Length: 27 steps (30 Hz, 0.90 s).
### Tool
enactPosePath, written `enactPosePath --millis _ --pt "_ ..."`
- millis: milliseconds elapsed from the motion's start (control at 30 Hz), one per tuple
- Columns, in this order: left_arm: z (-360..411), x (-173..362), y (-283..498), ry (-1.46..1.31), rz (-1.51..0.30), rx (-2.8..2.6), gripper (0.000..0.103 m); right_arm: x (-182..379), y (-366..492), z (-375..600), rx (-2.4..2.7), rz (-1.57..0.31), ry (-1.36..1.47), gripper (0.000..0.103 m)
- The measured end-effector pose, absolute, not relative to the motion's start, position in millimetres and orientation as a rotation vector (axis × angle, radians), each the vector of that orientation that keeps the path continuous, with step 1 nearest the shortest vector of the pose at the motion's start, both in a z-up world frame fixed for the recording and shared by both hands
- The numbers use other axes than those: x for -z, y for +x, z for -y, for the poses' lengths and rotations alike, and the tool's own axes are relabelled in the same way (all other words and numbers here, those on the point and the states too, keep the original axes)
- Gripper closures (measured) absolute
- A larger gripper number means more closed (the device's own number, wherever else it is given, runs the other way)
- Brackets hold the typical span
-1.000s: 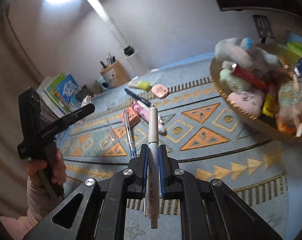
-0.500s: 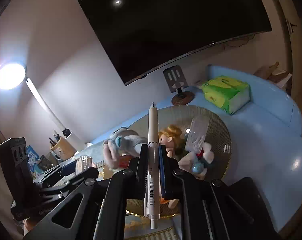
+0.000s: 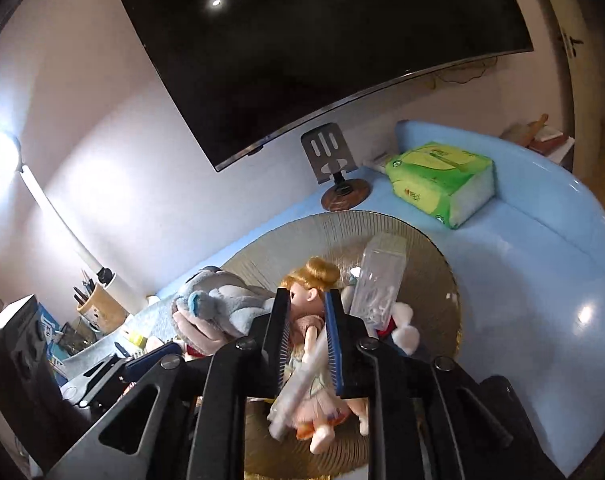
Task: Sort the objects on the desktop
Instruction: 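Open the right gripper over the bowl dropping the white pen while the left gripper releases the tape, then grasp the clear blue-ink pen with the right gripper while the left gripper grasps the clear rod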
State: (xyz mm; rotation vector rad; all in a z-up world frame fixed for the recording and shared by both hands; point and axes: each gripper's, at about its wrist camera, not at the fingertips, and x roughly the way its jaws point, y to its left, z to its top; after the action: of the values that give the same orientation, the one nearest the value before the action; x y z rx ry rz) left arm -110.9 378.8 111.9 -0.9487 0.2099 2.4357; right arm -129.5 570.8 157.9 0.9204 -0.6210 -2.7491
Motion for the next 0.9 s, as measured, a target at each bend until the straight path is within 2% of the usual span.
enactPosePath --millis 233,367,400,467,500,633,800,900 --pt "-301 -116 -64 -0.950 -0.110 -2.553 0.025 -177 -88 -536 2.691 0.532 0.829 0.057" --pt "-237 -113 -40 -0.975 -0.009 -2.655 0.022 -190 -63 -490 2.621 0.390 0.757 0.051" --pt "-221 -112 -34 -0.979 0.014 -2.692 0.022 -191 -59 -477 2.594 0.362 0.751 0.047" --pt "-185 -110 -26 -0.999 0.054 -2.773 0.022 -188 -53 -447 2.540 0.284 0.751 0.030" --pt "-168 -108 -23 -1.008 0.078 -2.811 0.022 -184 -51 -430 2.526 0.233 0.753 0.028" --pt "-94 -98 -10 -1.072 0.247 -2.928 0.022 -150 -51 -369 2.447 0.067 0.817 0.027" --pt "-29 -72 -7 -1.186 0.532 -2.969 0.022 -104 -73 -315 2.279 0.045 1.014 0.029" --pt "-17 -48 -15 -1.284 0.679 -2.887 0.022 -90 -83 -290 2.235 -0.001 1.096 0.039"
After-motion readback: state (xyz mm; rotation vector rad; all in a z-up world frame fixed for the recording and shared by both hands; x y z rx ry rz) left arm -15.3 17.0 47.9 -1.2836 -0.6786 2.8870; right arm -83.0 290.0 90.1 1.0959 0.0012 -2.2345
